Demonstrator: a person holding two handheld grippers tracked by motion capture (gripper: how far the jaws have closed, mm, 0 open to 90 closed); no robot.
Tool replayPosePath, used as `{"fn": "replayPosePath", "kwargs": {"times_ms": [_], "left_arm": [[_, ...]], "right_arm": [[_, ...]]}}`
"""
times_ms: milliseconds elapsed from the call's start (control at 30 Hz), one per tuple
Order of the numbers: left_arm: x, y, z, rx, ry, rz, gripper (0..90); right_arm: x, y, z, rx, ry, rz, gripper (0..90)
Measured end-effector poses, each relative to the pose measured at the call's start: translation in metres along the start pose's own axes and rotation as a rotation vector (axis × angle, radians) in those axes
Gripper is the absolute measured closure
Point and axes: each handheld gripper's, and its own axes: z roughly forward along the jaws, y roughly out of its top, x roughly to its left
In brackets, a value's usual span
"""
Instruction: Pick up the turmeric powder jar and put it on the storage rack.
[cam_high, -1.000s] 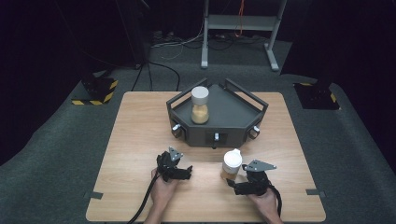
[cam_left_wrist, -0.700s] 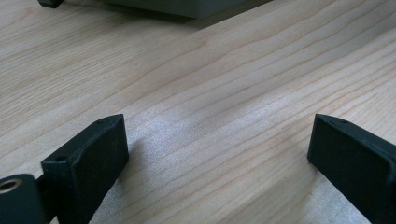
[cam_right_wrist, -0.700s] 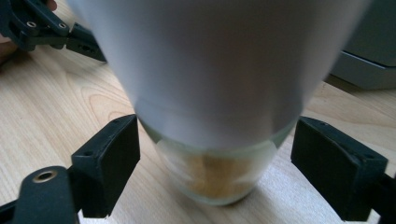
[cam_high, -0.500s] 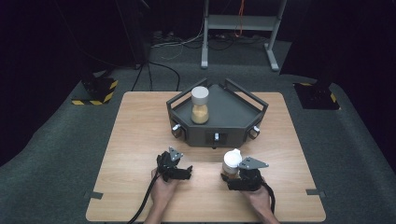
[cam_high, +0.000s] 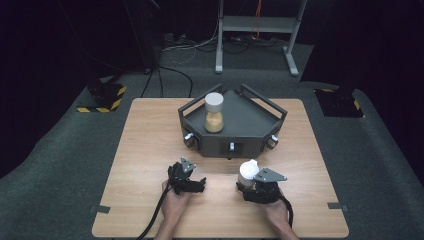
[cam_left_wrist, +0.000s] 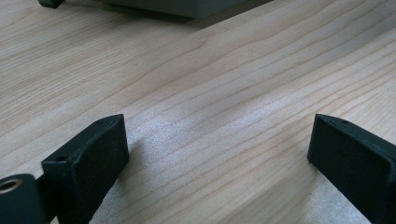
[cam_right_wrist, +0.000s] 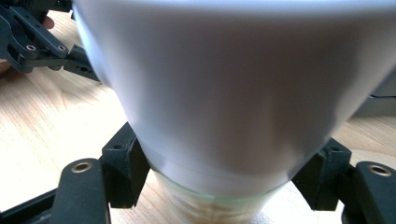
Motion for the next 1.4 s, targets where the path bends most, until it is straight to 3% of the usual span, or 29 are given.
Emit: {"fn": "replayPosePath", "kwargs": {"times_ms": [633, 1400], "left_arm": [[0.0, 0.0, 0.0, 0.0, -0.001, -0.001, 5.1], [0.0, 0.0, 0.0, 0.0, -0.001, 0.0, 5.1]], "right_arm": [[-0.003, 0.006, -0.006, 0.001, 0.001, -0.019, 30.5], [-0.027, 0.045, -0.02, -0.019, 0.017, -0.016, 30.5]]}}
